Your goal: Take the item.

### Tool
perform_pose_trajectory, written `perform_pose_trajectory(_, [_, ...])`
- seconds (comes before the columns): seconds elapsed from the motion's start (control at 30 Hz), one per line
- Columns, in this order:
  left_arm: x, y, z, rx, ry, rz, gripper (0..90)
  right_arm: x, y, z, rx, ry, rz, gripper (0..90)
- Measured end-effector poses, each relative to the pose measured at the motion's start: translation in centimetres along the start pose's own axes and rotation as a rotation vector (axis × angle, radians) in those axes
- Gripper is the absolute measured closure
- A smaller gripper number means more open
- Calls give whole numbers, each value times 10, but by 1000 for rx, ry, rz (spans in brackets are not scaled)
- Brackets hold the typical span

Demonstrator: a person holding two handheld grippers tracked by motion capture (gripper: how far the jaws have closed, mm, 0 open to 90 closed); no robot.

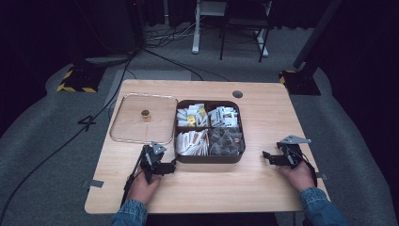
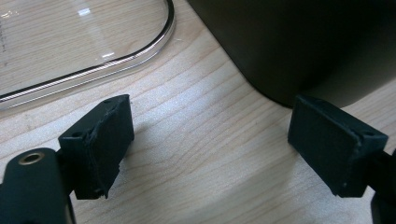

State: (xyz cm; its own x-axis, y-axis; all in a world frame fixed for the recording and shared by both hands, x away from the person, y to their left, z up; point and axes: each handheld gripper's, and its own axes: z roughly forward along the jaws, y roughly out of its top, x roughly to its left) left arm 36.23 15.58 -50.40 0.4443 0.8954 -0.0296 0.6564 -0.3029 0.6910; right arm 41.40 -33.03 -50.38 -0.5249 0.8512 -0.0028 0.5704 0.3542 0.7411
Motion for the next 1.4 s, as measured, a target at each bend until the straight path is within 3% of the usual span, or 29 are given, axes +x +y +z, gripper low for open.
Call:
perform_pose_trajectory(0.2, [0, 0, 0, 0, 0, 0, 147, 0, 0, 0, -1, -1, 2, 189])
perform_pose_trajectory(0.3, [0, 0, 0, 2, -1, 1, 147, -1, 0, -1, -6, -18, 21, 248])
perform_pose_trajectory(0.47, [0, 0, 0, 1, -1, 1, 147, -9, 3, -5, 2, 17, 114, 318])
perform_pose_trajectory(0.57, [0, 0, 0, 2, -1, 1, 148, -7, 6, -10, 8, 22, 130, 338])
perform_pose_trajectory(0.8, [0, 0, 0, 2, -2, 3, 147, 3, 17, -13, 57, 59, 109, 373])
perform_pose_trajectory(0.87, [0, 1, 1, 0, 0, 5, 148, 13, 27, -18, 56, 33, 70, 380])
perform_pose_trajectory(1.0, [0, 1, 1, 1, 0, 5, 147, 21, 39, -19, 58, 43, 51, 391])
perform_pose_trajectory(1.17, [0, 1, 1, -2, -1, 4, 147, 30, 60, -19, 65, 86, 62, 393])
perform_pose_trajectory(1.3, [0, 1, 1, 0, 0, 4, 147, 34, 75, -17, 72, 95, 38, 397])
perform_pose_trajectory(1.4, [0, 1, 1, 1, 5, 2, 147, 32, 86, -15, 67, 117, 63, 402])
